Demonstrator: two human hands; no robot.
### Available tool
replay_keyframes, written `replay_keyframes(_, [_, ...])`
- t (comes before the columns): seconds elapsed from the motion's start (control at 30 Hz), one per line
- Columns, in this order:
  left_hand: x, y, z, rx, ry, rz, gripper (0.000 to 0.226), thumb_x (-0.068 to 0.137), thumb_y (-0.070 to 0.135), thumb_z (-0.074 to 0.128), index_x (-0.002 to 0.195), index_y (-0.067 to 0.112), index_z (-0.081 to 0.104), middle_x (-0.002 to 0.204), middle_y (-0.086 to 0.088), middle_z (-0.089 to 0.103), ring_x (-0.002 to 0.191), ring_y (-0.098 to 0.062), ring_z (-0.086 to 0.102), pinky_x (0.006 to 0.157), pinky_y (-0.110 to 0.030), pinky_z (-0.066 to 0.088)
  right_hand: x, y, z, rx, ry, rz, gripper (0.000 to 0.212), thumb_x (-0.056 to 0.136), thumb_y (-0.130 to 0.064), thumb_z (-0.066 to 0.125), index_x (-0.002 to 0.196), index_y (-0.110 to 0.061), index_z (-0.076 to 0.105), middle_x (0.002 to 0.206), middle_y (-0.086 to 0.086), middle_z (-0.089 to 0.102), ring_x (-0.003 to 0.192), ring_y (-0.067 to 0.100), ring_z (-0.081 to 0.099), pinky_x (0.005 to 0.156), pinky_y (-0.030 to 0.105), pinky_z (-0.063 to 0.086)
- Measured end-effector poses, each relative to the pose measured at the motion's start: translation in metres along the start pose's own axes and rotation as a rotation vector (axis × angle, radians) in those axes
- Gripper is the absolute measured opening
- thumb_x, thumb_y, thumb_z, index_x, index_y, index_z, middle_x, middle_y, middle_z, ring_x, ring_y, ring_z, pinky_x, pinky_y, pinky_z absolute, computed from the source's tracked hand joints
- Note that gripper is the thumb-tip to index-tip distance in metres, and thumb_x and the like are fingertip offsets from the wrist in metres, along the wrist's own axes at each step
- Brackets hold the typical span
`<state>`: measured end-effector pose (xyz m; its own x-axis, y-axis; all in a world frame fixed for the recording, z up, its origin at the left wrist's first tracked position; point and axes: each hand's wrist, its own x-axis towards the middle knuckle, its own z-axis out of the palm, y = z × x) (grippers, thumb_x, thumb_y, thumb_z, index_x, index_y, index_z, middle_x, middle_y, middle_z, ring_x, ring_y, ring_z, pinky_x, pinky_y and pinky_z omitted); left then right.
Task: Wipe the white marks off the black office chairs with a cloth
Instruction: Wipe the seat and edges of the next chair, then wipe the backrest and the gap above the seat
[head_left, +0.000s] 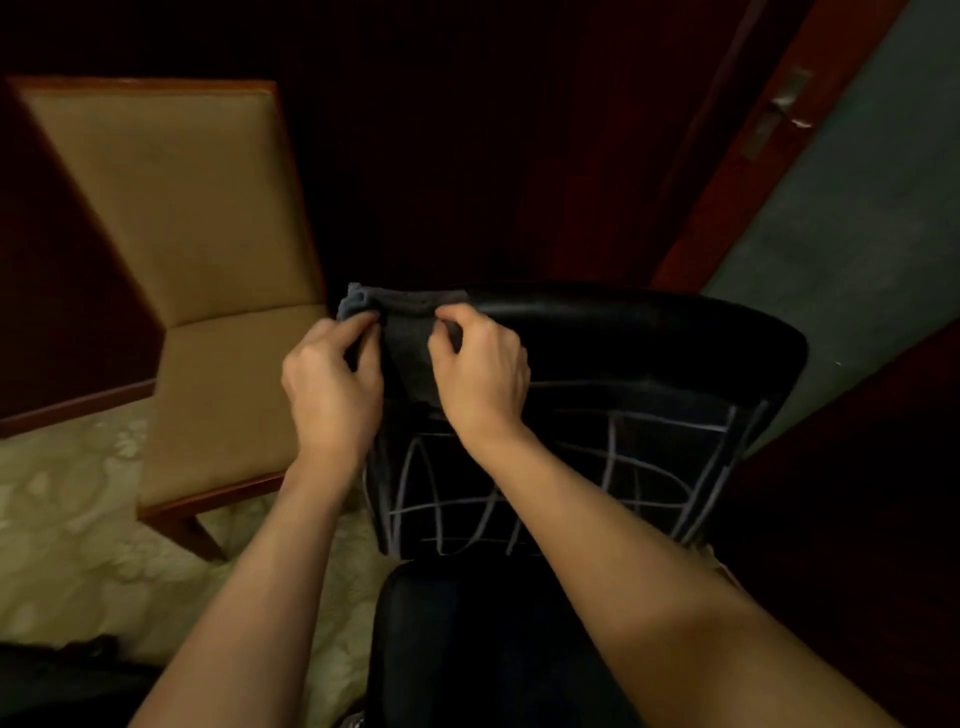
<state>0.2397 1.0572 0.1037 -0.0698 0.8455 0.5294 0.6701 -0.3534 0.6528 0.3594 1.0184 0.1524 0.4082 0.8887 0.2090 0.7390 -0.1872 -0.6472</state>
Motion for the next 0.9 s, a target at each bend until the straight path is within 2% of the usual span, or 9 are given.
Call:
replay_keyframes(0.13, [-0.003,-0.027,-0.013,-0.062,-0.036,-0.038,0.025,0.096,0.018,0.065,0.119,0.013,0.074,0.088,-0.007,0.069,0.078,-0.021,0.065,0.074,-0.031,0.048,0.004,-0.024,0.018,-0.107,-0.055,-0.06,0.026,0.1,-0.029,0.054,0.124,-0.025,0.062,0.115,0.005,0.07,0.105,0.031,0.064,0.08,0.037,0.049])
replay_keyframes(0.27, [-0.022,-0.041,-0.027,-0.121,0.064,-0.086,0.021,0.094,0.017,0.069,0.114,0.013,0.076,0.083,0.002,0.067,0.071,-0.008,0.06,0.068,-0.023,0.047,-0.01,-0.028,0.026,-0.158,-0.111,-0.159,0.021,0.099,-0.027,0.056,0.119,-0.024,0.059,0.107,0.003,0.07,0.097,0.029,0.066,0.068,0.031,0.04])
replay_keyframes(0.37, [-0.031,-0.044,-0.045,-0.15,0.131,-0.148,0.015,0.094,0.019,0.07,0.106,0.015,0.078,0.081,0.005,0.067,0.073,-0.003,0.059,0.068,-0.023,0.048,-0.014,-0.044,0.027,-0.176,-0.147,-0.232,0.018,0.098,-0.028,0.057,0.115,-0.024,0.059,0.104,0.0,0.07,0.095,0.026,0.066,0.067,0.029,0.039])
replay_keyframes(0.5, [-0.006,-0.056,-0.076,-0.203,0.198,-0.166,0.019,0.096,0.021,0.066,0.112,0.017,0.076,0.098,0.006,0.07,0.09,0.0,0.063,0.083,-0.016,0.048,-0.015,-0.072,0.034,-0.096,-0.114,-0.302,0.023,0.098,-0.032,0.057,0.12,-0.025,0.06,0.109,0.001,0.07,0.1,0.026,0.066,0.071,0.032,0.045])
replay_keyframes(0.6, [-0.006,-0.078,-0.082,-0.184,-0.01,-0.264,0.031,0.097,0.022,0.064,0.128,0.017,0.068,0.119,0.004,0.067,0.112,-0.005,0.06,0.097,-0.019,0.044,-0.019,-0.081,0.046,-0.161,-0.231,-0.272,0.035,0.099,-0.031,0.056,0.134,-0.025,0.054,0.12,0.006,0.067,0.11,0.03,0.063,0.08,0.036,0.049])
replay_keyframes(0.7, [-0.036,-0.092,-0.071,-0.282,-0.235,-0.352,0.037,0.101,0.02,0.058,0.137,0.014,0.06,0.134,0.003,0.061,0.125,-0.002,0.053,0.102,-0.013,0.04,-0.019,-0.083,0.055,-0.235,-0.317,-0.269,0.041,0.1,-0.031,0.055,0.14,-0.025,0.051,0.124,0.011,0.065,0.113,0.033,0.061,0.086,0.039,0.051])
replay_keyframes(0.8, [-0.041,-0.098,-0.066,-0.348,-0.253,-0.368,0.037,0.102,0.021,0.056,0.139,0.015,0.058,0.133,0.005,0.061,0.123,0.001,0.052,0.105,-0.022,0.045,-0.011,-0.089,0.058,-0.278,-0.361,-0.287,0.04,0.099,-0.029,0.056,0.139,-0.022,0.053,0.124,0.014,0.064,0.114,0.035,0.061,0.09,0.042,0.053])
replay_keyframes(0.9, [-0.034,-0.106,-0.072,-0.324,-0.293,-0.33,0.036,0.102,0.021,0.057,0.137,0.015,0.06,0.131,0.001,0.064,0.123,-0.005,0.056,0.106,-0.032,0.048,-0.008,-0.094,0.057,-0.291,-0.412,-0.326,0.031,0.098,-0.029,0.058,0.127,-0.02,0.061,0.12,0.014,0.065,0.111,0.035,0.061,0.09,0.045,0.054])
